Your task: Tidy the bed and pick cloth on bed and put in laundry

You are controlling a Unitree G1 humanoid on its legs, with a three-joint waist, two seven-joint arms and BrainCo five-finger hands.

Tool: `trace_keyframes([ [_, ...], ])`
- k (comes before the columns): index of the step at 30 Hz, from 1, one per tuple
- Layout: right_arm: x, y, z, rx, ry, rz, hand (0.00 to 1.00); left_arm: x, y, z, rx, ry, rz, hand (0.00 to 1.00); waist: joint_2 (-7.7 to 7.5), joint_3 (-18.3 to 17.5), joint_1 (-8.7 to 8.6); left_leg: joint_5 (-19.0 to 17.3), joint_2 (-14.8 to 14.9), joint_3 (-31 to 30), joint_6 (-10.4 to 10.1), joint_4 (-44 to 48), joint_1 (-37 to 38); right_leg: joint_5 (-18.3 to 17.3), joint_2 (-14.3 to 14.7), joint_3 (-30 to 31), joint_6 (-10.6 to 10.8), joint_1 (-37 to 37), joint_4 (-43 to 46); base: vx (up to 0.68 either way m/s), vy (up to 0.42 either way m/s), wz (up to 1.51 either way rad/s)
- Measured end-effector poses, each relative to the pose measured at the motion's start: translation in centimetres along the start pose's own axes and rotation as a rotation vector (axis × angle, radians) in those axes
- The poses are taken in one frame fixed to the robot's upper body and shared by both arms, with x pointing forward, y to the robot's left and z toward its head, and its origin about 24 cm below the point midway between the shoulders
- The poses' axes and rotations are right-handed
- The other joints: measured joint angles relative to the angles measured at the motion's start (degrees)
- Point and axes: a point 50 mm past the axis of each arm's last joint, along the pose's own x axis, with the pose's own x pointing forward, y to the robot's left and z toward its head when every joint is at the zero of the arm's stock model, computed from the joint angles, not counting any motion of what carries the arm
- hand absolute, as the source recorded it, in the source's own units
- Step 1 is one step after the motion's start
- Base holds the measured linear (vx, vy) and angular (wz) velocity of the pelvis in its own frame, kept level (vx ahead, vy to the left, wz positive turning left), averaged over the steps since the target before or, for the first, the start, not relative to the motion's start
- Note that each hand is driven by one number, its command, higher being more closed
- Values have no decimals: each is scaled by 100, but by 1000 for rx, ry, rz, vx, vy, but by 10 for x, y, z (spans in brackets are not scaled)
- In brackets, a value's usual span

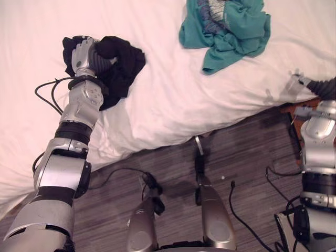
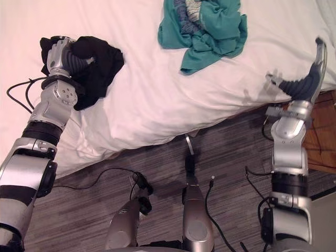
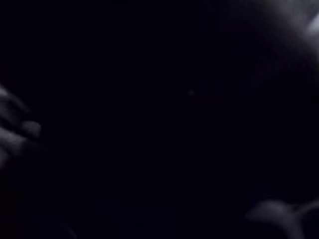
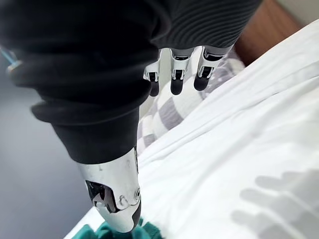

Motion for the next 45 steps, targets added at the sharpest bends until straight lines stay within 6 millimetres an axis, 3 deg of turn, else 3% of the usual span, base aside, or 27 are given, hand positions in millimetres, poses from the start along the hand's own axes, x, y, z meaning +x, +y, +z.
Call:
trace_keyframes([
  [4,32,-14,9,-78,-21,-26,0,-42,-24,10,-277,-80,-10,100,116,47,182,267,-74,-413,40,-180,-223,0,-67,-417,0,14,-68,-11,-3,55],
  [6,57,-30,19,-140,-36,-55,0,-75,-34,12,-432,-104,-13,100,298,135,377,342,-93,-658,57,-242,-353,0,-88,-656,0,15,-81,2,8,52],
  [7,62,-32,22,-151,-38,-60,0,-82,-35,12,-467,-101,-14,100,343,156,434,354,-106,-697,54,-244,-373,0,-93,-701,0,17,-82,5,22,42],
  [9,80,-43,31,-184,-37,-68,0,-116,-45,3,-581,-54,-31,100,603,179,581,517,-165,-915,43,-299,-520,-2,-144,-933,0,15,-90,6,20,50],
  [10,83,-45,32,-194,-31,-70,0,-124,-47,0,-605,-34,-40,100,671,178,617,574,-177,-974,15,-354,-529,-2,-158,-975,0,6,-88,8,-3,47],
  [12,96,-50,33,-250,-1,-60,0,-154,-58,-21,-666,82,-74,100,948,164,837,644,-202,-1119,24,-451,-691,-15,-174,-1081,3,-153,-14,-17,3,24],
  [13,98,-50,35,-251,4,-56,0,-160,-60,-27,-669,112,-80,100,977,162,876,663,-211,-1124,35,-474,-738,-29,-182,-1086,2,-233,28,-52,26,11],
  [14,102,-51,35,-254,22,-55,100,-174,-65,-40,-673,188,-99,100,1014,164,959,731,-239,-1144,34,-581,-848,-83,-214,-1087,-1,-445,165,-43,23,11],
  [16,105,-59,30,-264,56,-65,100,-193,-80,-56,-690,325,-149,100,1085,191,992,833,-283,-1225,52,-701,-997,-217,-304,-1201,-3,-693,460,-47,33,33],
  [18,107,-84,20,-302,106,-108,100,-218,-98,-70,-712,487,-211,100,1087,190,1041,903,-365,-1376,141,-736,-1165,-527,-532,-1324,0,-1030,1104,-40,43,54],
  [20,106,-93,12,-310,148,-120,100,-231,-102,-73,-736,533,-225,100,1085,190,1074,927,-460,-1433,132,-736,-1162,-714,-715,-1364,-9,-1143,1520,-28,35,43],
  [26,99,-85,-5,-313,202,-26,100,-232,-92,-57,-821,473,-197,100,1068,183,1056,952,-545,-1419,89,-741,-924,-865,-894,-1355,-5,-1045,1891,-50,-8,9],
  [28,82,-70,-26,-277,244,32,100,-231,-95,-46,-862,452,-202,100,1028,178,1012,951,-534,-1421,88,-745,-615,-865,-873,-1381,-4,-693,1822,3,-35,0],
  [31,31,-29,-65,-172,319,163,100,-236,-98,-44,-880,441,-250,100,759,-53,846,923,-504,-1403,60,-743,-231,-874,-816,-1440,10,-209,1661,38,-44,1],
  [33,-35,9,-96,-61,418,297,100,-240,-99,-47,-867,447,-284,100,379,-354,740,813,-455,-1337,53,-740,47,-921,-742,-1394,40,59,1588,90,-71,-14],
  [34,-53,16,-102,-33,447,322,100,-241,-100,-48,-866,449,-293,100,295,-398,734,783,-453,-1307,80,-740,158,-953,-736,-1368,55,156,1591,98,-80,-24],
  [35,-89,27,-112,36,510,362,100,-244,-103,-50,-863,462,-314,100,149,-505,710,691,-456,-1255,86,-738,394,-1014,-731,-1331,71,362,1590,110,-89,-24],
  [36,-137,39,-122,112,605,404,100,-251,-106,-55,-853,498,-333,100,-20,-702,657,558,-453,-1183,76,-655,611,-1090,-726,-1260,108,576,1584,119,-87,-25],
  [37,-158,43,-125,140,646,424,100,-255,-106,-58,-848,515,-342,100,-82,-793,632,488,-449,-1140,73,-598,685,-1104,-719,-1220,112,648,1572,107,-66,-34],
  [39,-232,51,-130,226,828,462,100,-270,-110,-68,-828,595,-367,100,-191,-1151,524,304,-386,-951,55,-495,985,-1096,-631,-1088,121,952,1365,129,-61,-43],
  [40,-248,51,-130,242,873,461,100,-275,-111,-70,-826,616,-373,100,-202,-1209,492,271,-375,-900,40,-498,1082,-1085,-605,-1044,133,1041,1302,151,-56,-48],
  [42,-306,44,-130,273,1043,465,100,-294,-115,-74,-845,706,-373,100,-181,-1460,426,124,-323,-653,-11,-521,1423,-1026,-489,-840,157,1312,1037,106,-20,-57],
  [45,-347,30,-128,255,1178,455,100,-307,-123,-69,-883,772,-376,100,-130,-1629,417,21,-258,-454,-57,-537,1652,-909,-370,-691,163,1554,769,82,-19,-44],
])
